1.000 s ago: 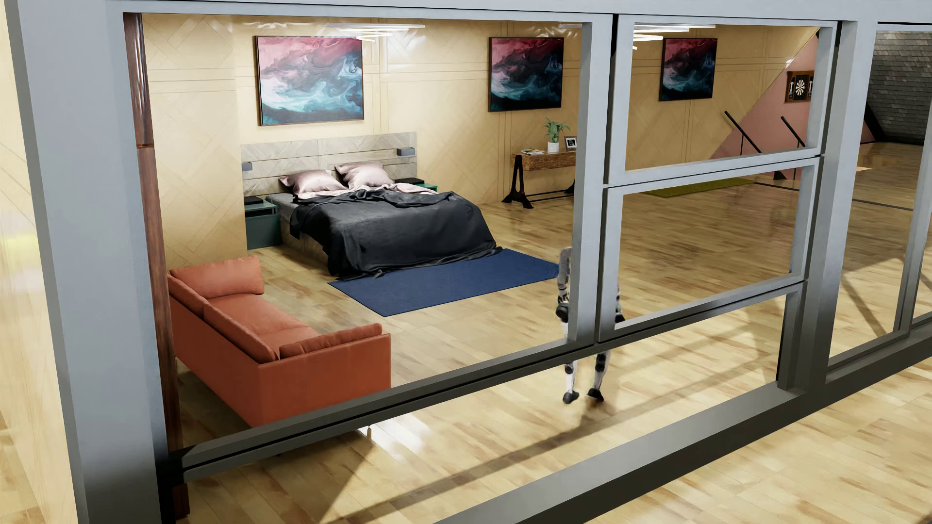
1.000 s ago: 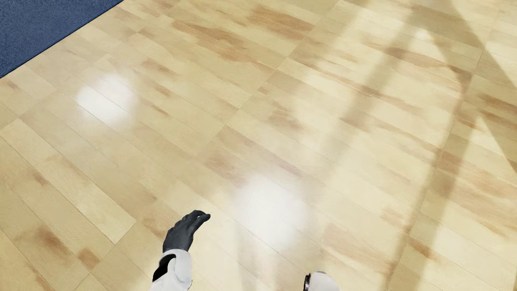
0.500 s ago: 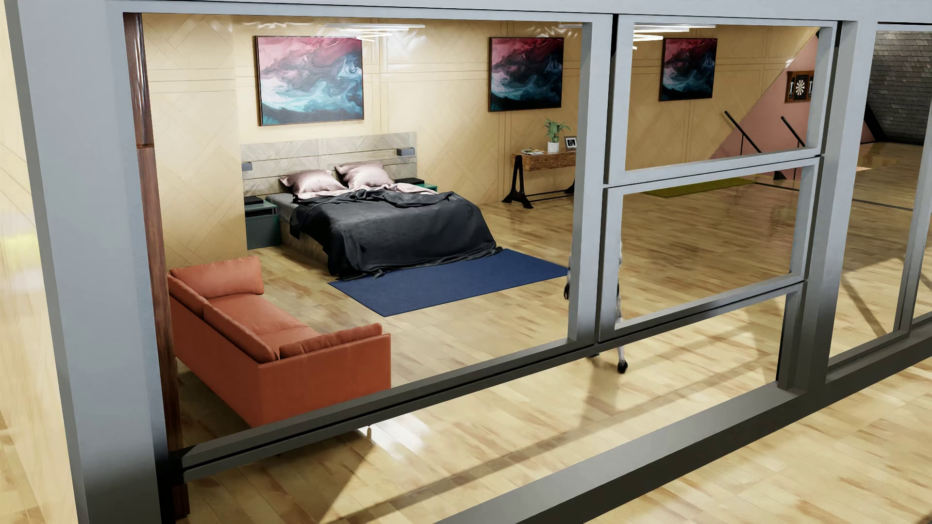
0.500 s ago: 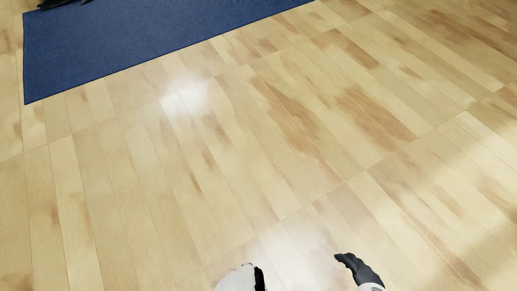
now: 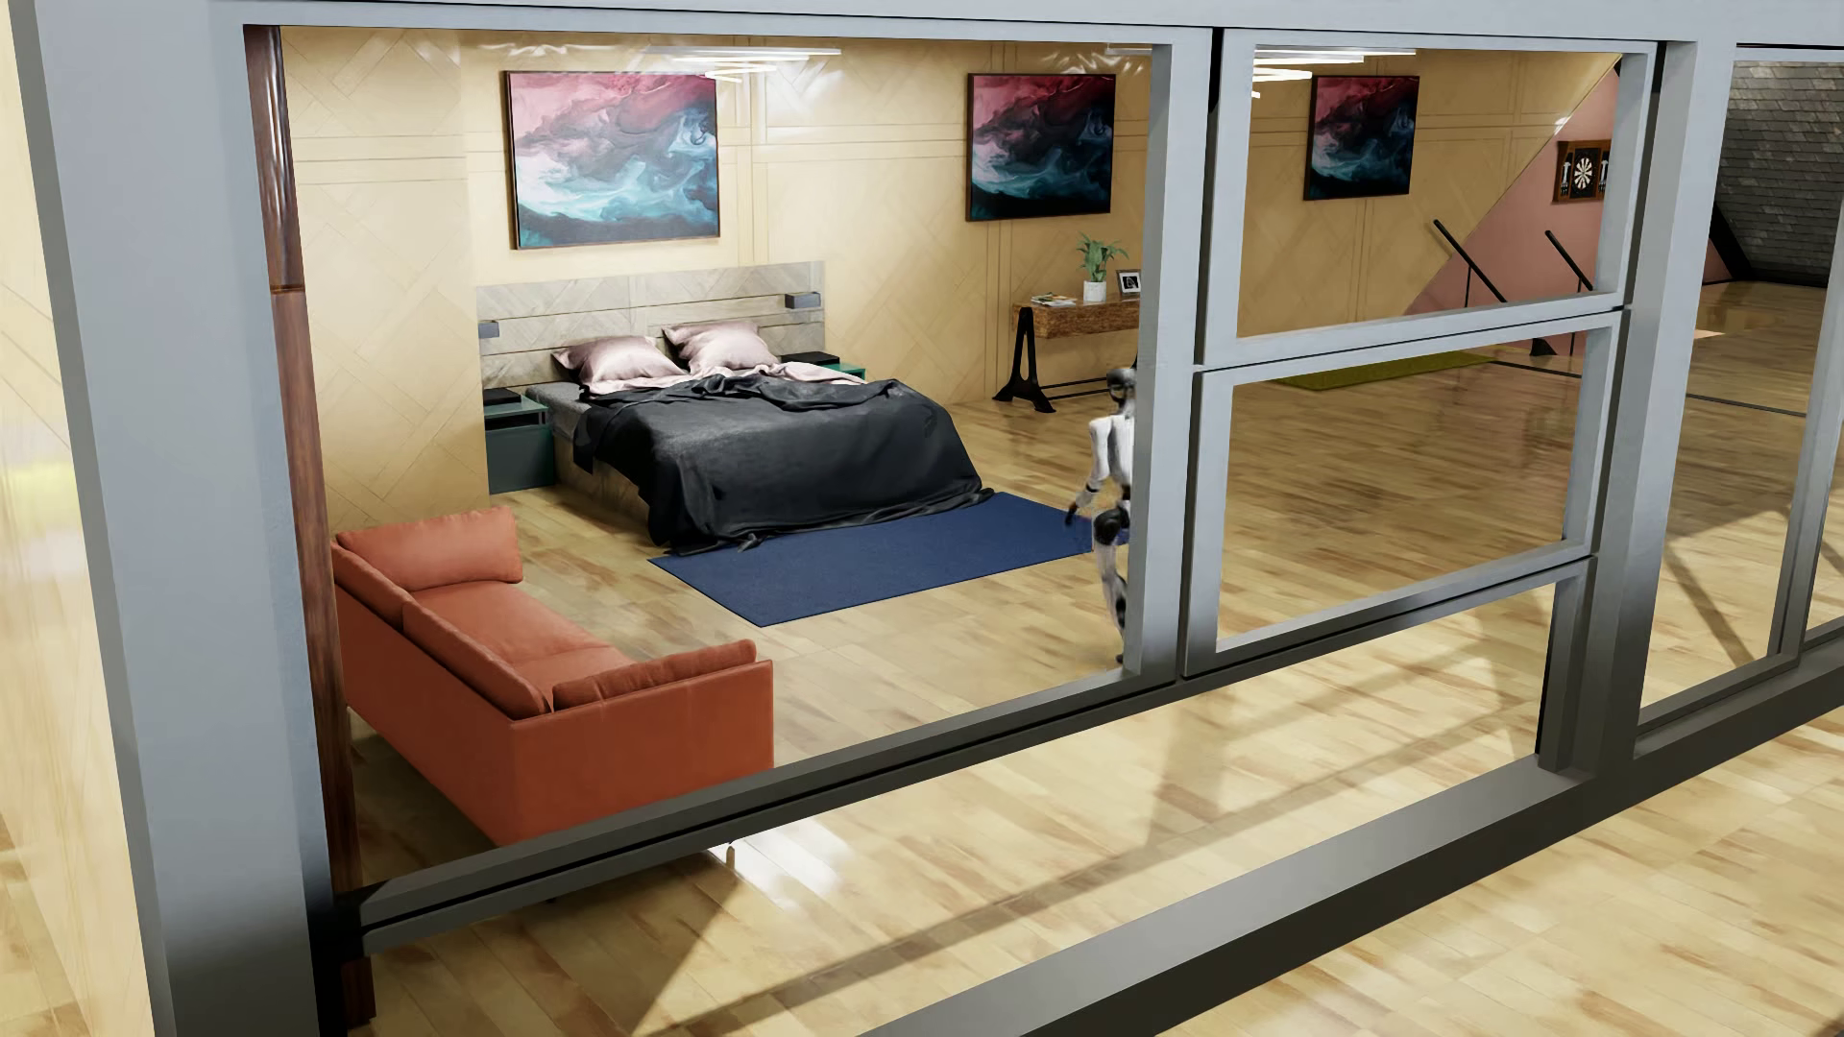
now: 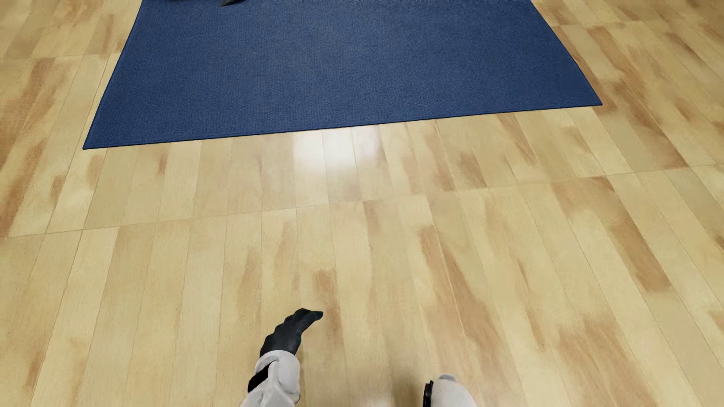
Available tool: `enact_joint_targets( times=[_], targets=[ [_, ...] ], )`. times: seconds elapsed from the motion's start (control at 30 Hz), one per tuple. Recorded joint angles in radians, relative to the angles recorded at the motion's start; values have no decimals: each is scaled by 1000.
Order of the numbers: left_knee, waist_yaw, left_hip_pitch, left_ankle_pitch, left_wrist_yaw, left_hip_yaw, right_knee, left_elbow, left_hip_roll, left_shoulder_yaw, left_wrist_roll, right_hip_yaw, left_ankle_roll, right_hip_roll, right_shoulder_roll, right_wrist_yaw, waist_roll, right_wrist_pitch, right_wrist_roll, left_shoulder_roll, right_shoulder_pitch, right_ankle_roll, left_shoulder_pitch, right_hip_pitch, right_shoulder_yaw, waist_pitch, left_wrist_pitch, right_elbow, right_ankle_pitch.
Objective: Go to the bed
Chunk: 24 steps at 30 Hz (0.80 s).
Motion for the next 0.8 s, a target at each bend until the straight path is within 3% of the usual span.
enact_joint_targets(
  times=[0.07,0.13,0.17,0.2,0.23,0.27,0.3,0.33,0.37,0.4,0.43,0.5,0.53,0.57,0.63,0.67,0.7,0.73,0.77,0.8],
  targets=[
    [-111,-30,189,-16,-31,-130,-448,-160,1,-122,30,-34,-6,40,27,-4,10,0,-17,53,80,52,-115,-41,-35,-3,-114,37,-13],
    [-156,-64,364,-1,36,-217,-752,-285,29,-212,60,-58,-19,69,74,-125,16,-14,27,105,174,154,-192,-31,-132,1,-187,-1,-13],
    [-127,-83,436,34,63,-235,-721,-312,47,-232,34,-84,-29,72,97,-190,23,-14,44,120,213,158,-200,-34,-175,3,-205,-16,-26],
    [-64,-103,485,107,74,-250,-597,-317,70,-243,-11,-82,-61,87,122,-238,36,-6,52,136,242,108,-183,-42,-207,3,-202,-22,-8],
    [50,-121,497,232,67,-272,-460,-308,92,-256,-53,-94,-162,102,152,-259,54,6,58,159,255,44,-149,-43,-233,2,-178,-16,64],
    [228,-135,458,381,49,-295,-342,-283,107,-275,-73,-126,-342,108,179,-250,76,14,62,185,249,15,-109,-30,-253,6,-138,0,82],
    [445,-146,359,499,25,-291,-263,-234,124,-297,-74,-161,-446,116,197,-219,99,18,56,204,221,-26,-72,-1,-263,12,-86,19,14],
    [641,-153,221,509,1,-260,-237,-150,152,-318,-66,-196,-439,128,201,-188,119,20,32,208,175,-52,-41,57,-263,17,-24,33,-58],
    [770,-153,71,432,-32,-246,-263,-34,181,-341,-58,-227,-395,150,196,-179,139,22,-3,202,118,-58,-17,142,-259,21,42,32,-111],
    [822,-147,-73,362,-88,-216,-321,101,215,-375,-42,-248,-335,179,188,-204,154,20,-34,197,61,-62,4,242,-258,21,96,15,-145],
    [799,-136,-199,306,-171,-181,-391,228,243,-425,-12,-257,-286,212,181,-252,166,6,-48,203,6,-65,29,343,-263,19,116,-14,-167],
    [580,-104,-393,201,-329,-118,-508,381,274,-516,57,-237,-227,274,165,-325,177,-70,-18,245,-109,-67,113,521,-272,10,49,-88,-200],
    [401,-84,-458,177,-353,-101,-552,393,288,-500,52,-210,-230,298,151,-329,179,-114,14,267,-168,-65,168,600,-257,6,21,-145,-218],
    [185,-63,-497,164,-323,-106,-599,371,297,-436,13,-175,-221,314,130,-329,178,-154,44,284,-225,-63,235,680,-231,1,23,-208,-232],
    [-200,-18,-516,177,-174,-149,-679,305,308,-283,-70,-101,-199,319,83,-363,168,-196,90,285,-311,-61,363,844,-185,-4,82,-331,-213],
    [-226,3,-523,199,-122,-130,-672,301,321,-242,-72,-71,-202,307,70,-397,159,-191,113,278,-326,-53,404,914,-177,-5,120,-373,-174],
    [-126,21,-531,241,-116,-91,-613,324,326,-224,-56,-41,-180,283,62,-428,144,-172,142,265,-319,-40,423,956,-179,-5,155,-401,-91],
    [1,35,-530,305,-152,-55,-485,366,317,-218,-36,-17,-181,248,55,-448,120,-146,170,246,-290,-21,418,956,-185,-4,172,-416,46],
    [108,42,-511,314,-212,-22,-280,406,297,-218,-17,-12,-178,201,47,-449,90,-119,188,228,-245,31,388,900,-186,0,164,-420,228],
    [178,40,-470,263,-271,10,-40,426,263,-223,6,-11,-163,150,38,-430,57,-94,190,212,-199,86,338,788,-177,8,131,-406,378]
  ],
)
